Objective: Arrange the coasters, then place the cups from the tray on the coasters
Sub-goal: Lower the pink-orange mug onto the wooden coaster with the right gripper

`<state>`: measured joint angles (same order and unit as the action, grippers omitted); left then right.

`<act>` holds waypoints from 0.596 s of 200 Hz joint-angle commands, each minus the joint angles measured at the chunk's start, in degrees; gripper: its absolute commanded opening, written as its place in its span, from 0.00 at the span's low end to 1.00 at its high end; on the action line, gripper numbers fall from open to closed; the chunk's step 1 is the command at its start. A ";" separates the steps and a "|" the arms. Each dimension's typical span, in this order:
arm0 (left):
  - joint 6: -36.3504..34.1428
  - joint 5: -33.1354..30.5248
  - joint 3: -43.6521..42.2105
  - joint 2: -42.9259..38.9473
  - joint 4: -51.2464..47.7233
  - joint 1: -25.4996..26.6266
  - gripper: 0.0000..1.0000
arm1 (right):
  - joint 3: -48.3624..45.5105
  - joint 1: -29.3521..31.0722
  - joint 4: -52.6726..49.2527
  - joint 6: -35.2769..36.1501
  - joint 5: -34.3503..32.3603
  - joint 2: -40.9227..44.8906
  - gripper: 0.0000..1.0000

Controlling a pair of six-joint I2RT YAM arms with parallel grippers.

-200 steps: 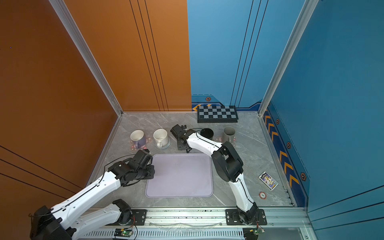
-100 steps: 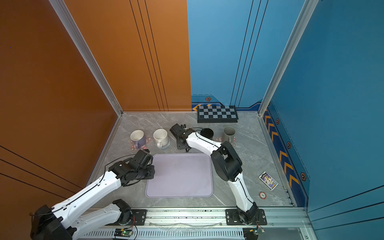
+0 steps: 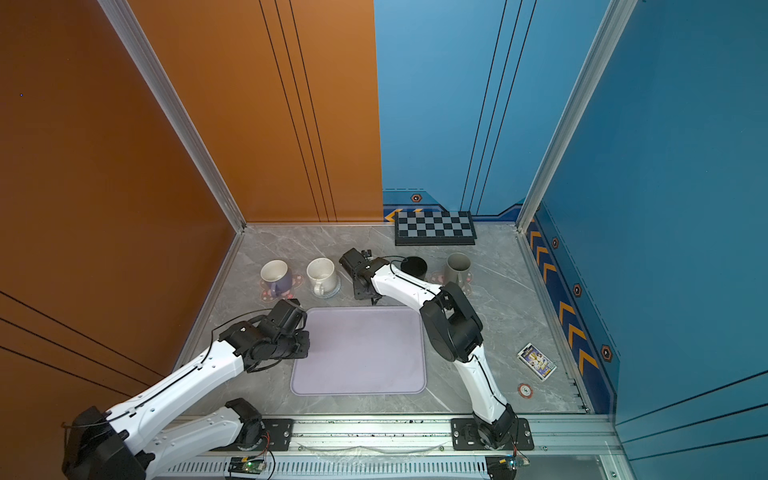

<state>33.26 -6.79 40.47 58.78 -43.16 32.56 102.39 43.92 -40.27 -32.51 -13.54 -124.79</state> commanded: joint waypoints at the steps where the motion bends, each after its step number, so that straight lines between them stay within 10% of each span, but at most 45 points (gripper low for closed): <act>1: -0.60 0.90 0.15 -0.35 -1.29 -0.74 0.39 | 2.73 0.19 -0.07 -1.15 -1.30 0.35 0.00; 119: 0.29 1.18 -0.64 -1.03 -1.30 -0.96 0.39 | 2.90 0.25 -2.35 -1.98 -0.94 1.15 0.11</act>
<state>33.30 -6.52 40.47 58.67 -43.16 32.03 102.80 43.92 -41.56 -33.41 -13.52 -124.88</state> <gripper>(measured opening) 0.392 0.195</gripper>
